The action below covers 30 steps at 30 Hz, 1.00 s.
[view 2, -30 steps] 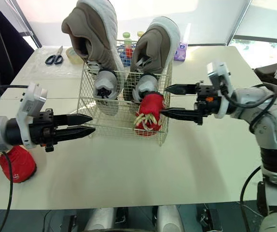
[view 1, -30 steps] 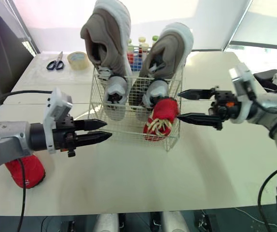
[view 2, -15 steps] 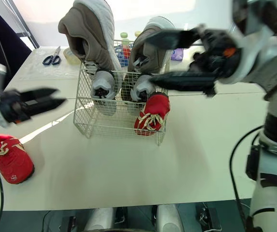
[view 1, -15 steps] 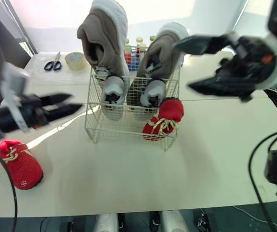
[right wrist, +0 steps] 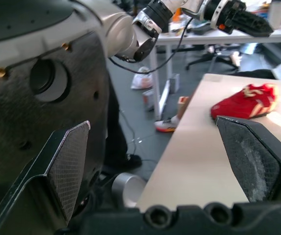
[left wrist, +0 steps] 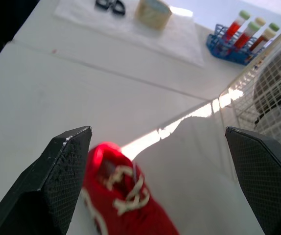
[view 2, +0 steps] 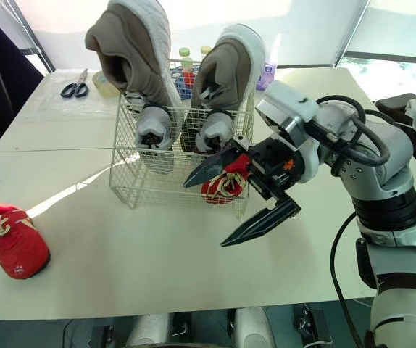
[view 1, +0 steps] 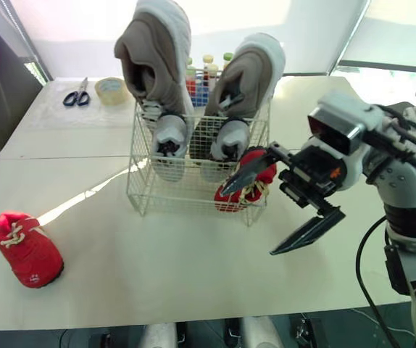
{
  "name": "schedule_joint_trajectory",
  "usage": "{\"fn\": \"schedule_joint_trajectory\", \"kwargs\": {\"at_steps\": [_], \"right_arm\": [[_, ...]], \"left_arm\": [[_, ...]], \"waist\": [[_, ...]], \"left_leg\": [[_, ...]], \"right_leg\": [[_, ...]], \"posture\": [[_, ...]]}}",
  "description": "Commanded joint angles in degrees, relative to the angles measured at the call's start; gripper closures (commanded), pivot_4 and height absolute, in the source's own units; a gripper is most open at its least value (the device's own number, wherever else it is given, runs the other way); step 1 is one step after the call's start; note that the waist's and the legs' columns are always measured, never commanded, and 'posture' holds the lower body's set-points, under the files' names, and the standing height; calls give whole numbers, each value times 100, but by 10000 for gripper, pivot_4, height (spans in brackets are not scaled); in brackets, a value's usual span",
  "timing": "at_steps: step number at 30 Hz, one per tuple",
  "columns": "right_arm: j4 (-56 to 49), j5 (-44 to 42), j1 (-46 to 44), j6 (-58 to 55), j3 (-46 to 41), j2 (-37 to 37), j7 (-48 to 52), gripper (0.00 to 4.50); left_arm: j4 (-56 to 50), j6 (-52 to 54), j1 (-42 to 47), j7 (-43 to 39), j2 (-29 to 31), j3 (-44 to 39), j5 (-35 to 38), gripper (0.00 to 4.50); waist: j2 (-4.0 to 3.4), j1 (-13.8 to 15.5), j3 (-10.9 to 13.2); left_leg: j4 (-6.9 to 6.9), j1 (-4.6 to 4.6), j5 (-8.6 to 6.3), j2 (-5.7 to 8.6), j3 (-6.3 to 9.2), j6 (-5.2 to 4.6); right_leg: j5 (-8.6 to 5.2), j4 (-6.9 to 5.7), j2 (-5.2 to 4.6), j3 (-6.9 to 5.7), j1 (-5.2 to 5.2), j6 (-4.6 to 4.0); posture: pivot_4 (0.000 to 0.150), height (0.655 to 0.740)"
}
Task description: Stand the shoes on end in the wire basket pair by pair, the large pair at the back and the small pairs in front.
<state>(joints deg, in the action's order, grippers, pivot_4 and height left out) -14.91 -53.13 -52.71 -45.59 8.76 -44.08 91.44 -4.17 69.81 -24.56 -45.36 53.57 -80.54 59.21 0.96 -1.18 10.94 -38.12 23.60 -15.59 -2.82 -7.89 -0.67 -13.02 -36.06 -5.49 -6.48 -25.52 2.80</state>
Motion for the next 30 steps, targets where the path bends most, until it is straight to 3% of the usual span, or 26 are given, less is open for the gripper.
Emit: {"fn": "schedule_joint_trajectory", "kwargs": {"at_steps": [1,5,22,25,30], "right_arm": [[-142,-217,-139,93,99,-193,106,0],[-166,-293,-210,164,269,-339,106,0],[27,315,-476,156,164,-391,88,0],[50,71,-644,86,127,-843,106,0],[124,55,-796,257,202,-1144,106,0]], "left_arm": [[-90,-309,-397,-362,-331,-198,-38,363],[61,-819,-707,-489,-999,416,-291,363],[2053,-1685,1442,182,-664,2546,-1119,363],[2237,-1733,1602,172,-607,2783,-1265,8311],[2293,-1755,1744,229,-569,2786,-1300,33584]], "waist": [[6,46,-4],[0,38,-11],[27,11,-42],[26,23,-41],[26,6,-41]], "left_leg": [[0,0,0,-1,4,0],[4,-1,-8,2,-8,-10],[8,37,-6,-1,-18,-4],[6,53,-5,0,-20,-4],[6,55,-6,-1,-20,-4]], "right_leg": [[3,4,-5,-3,-2,-13],[3,10,-35,-6,-12,-32],[10,-12,-45,-21,-65,-41],[23,-12,-49,-25,-81,-31],[20,-8,-52,-29,-85,-38]], "posture": [[1500,7400],[1500,7400],[1500,7400],[1500,7400],[1500,7400]]}}
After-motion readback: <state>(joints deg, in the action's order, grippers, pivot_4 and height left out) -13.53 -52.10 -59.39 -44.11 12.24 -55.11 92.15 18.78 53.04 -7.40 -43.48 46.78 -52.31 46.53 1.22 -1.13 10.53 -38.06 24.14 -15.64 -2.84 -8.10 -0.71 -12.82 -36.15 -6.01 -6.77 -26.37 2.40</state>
